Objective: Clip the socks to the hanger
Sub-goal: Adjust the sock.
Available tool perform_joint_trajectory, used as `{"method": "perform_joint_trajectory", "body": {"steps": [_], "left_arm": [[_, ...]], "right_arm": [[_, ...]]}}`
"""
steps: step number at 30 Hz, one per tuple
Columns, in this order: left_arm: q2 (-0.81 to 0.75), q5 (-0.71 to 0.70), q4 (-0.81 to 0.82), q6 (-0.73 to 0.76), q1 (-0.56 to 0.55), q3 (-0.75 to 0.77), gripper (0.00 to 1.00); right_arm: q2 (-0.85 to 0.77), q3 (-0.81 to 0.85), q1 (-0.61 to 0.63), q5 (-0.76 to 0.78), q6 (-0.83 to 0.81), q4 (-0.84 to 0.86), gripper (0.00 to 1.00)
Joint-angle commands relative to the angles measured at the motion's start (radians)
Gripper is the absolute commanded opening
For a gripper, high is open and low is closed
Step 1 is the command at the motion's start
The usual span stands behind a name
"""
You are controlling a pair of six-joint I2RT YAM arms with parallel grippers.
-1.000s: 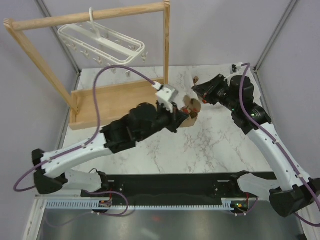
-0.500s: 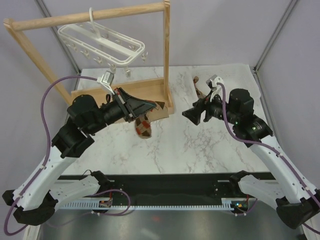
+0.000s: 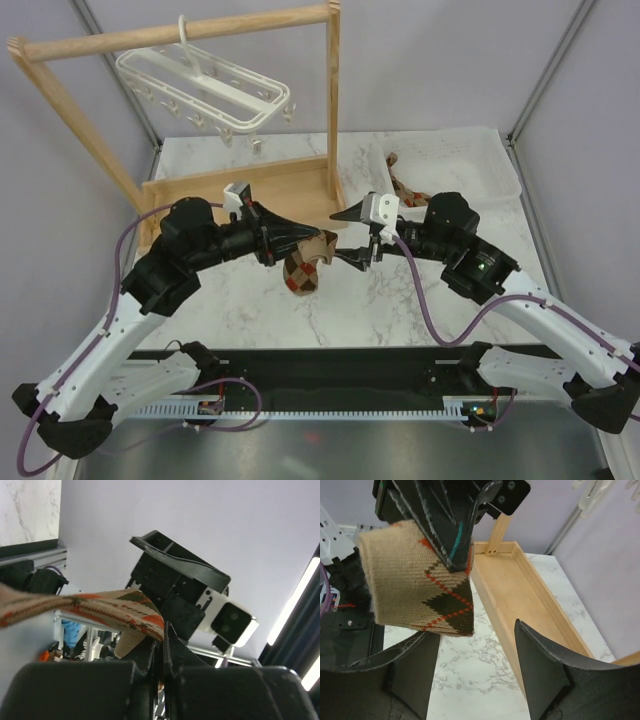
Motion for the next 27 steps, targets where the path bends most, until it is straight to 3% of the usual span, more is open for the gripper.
{"method": "perform_joint_trajectory", "body": {"steps": [1,7,14,19,22,27], "left_arm": [[-0.041,0.025,0.022,-0.131,0.005,0.022,0.02],[-0.079,-0.024,0.014,-0.191,0.007,-0.022,0.02],[-0.076,-0.047,0.023,-0.214,0.007,-0.019,0.02],[-0.088,-0.058,0.022,-0.228,0.005,-0.039,0.02],[-0.085,-0.059,0.022,-0.231,0.005,-0.033,0.02],[-0.093,-0.075,0.022,-0.238,0.005,-0.028,0.02]], "right_arm": [[-0.006,0.025,0.037,-0.008,-0.144,0.018,0.69],[-0.089,-0.127,0.132,0.144,-0.141,0.172,0.74],[-0.124,-0.111,0.238,0.247,-0.167,0.228,0.75],[-0.135,-0.102,0.241,0.31,-0.164,0.264,0.7],[-0.117,-0.081,0.242,0.356,-0.135,0.257,0.59],[-0.14,-0.096,0.241,0.377,-0.136,0.274,0.6]]}}
